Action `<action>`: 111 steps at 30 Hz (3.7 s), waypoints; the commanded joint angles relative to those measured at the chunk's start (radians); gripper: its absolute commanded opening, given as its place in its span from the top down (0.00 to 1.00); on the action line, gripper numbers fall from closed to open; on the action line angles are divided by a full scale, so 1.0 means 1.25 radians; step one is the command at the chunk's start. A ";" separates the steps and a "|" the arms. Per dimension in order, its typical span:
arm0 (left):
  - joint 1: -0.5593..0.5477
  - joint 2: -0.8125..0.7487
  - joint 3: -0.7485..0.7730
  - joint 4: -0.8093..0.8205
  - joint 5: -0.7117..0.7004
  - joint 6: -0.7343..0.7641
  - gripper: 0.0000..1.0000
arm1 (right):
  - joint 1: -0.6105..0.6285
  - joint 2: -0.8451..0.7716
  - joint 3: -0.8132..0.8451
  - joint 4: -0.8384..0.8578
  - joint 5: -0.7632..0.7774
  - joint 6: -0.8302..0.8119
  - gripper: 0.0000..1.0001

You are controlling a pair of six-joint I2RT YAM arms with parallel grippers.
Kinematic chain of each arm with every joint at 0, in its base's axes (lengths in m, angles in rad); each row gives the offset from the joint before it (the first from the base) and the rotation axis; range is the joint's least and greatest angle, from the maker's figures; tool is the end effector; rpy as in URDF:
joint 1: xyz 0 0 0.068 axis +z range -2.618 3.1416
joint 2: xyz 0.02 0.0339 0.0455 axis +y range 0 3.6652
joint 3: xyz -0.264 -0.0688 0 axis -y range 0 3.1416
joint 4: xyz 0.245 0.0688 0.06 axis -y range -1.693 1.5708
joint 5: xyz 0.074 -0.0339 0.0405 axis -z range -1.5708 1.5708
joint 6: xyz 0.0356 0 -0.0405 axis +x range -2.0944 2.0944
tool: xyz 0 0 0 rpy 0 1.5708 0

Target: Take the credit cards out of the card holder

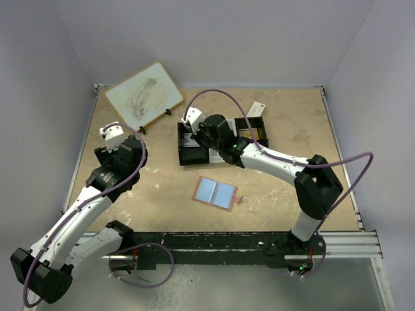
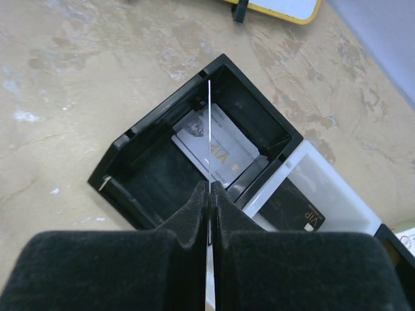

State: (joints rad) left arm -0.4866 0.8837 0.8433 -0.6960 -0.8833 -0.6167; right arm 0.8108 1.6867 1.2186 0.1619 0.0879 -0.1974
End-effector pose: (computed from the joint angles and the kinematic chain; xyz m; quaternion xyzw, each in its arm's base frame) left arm 0.1643 -0.0558 0.3028 -0.2266 0.8135 0.1408 0.5168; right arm 0.2783 0.2882 0.2857 -0.3665 0.7182 0.1445 0.5736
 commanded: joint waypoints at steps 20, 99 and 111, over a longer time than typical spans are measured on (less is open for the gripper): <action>0.003 -0.063 0.006 0.007 -0.074 -0.013 0.25 | 0.010 0.240 0.190 -0.039 0.138 -0.315 1.00; 0.003 -0.023 0.039 -0.033 -0.105 -0.078 0.23 | -0.251 -0.493 -0.327 0.096 0.311 0.277 0.03; 0.003 0.033 0.323 -0.176 -0.207 -0.101 0.21 | -0.568 -0.666 -0.144 -0.185 0.016 0.314 0.02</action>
State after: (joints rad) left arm -0.4866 0.9066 1.0588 -0.8326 -1.0351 -0.7223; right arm 0.0956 0.9848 0.8879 0.0036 0.2184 0.2256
